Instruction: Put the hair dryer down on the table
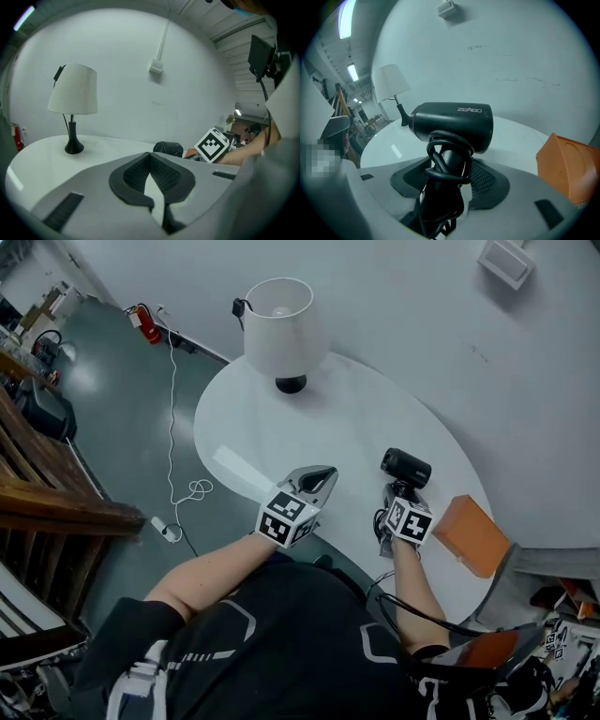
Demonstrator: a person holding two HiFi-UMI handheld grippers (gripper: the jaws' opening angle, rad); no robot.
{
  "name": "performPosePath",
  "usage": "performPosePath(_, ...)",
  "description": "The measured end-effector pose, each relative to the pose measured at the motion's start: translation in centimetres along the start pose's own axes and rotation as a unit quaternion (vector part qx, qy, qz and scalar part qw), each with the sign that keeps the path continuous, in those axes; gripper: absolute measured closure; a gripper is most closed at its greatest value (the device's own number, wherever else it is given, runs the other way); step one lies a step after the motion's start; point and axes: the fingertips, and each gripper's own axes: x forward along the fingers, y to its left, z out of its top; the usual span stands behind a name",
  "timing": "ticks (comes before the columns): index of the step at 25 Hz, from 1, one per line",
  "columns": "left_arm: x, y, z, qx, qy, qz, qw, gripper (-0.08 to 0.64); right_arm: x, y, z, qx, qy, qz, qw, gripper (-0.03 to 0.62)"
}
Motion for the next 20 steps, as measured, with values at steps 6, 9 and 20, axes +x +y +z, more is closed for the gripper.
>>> performPosePath(6, 1.0, 0.8, -1.9, -0.02, 0.03, 0.025, 0.999, 0.554, 1.5, -0.5, -0.5, -0.002, 0.019, -0.002, 1.0, 0.33)
performPosePath(9, 1.8, 0.7, -2.6, -0.032, 0.037, 0.025, 0.9985, 0.555, 2.3, -0.7, -0.9, 0.001, 0.03, 0.0, 1.0, 0.33)
performPosePath(20, 3.4, 0.0, -3.4, -0.024, 0.059, 0.014, 0.9979, 0.554, 4.1, -1.2, -2.2, 0.024, 0.057, 0.001, 0.998, 0.33)
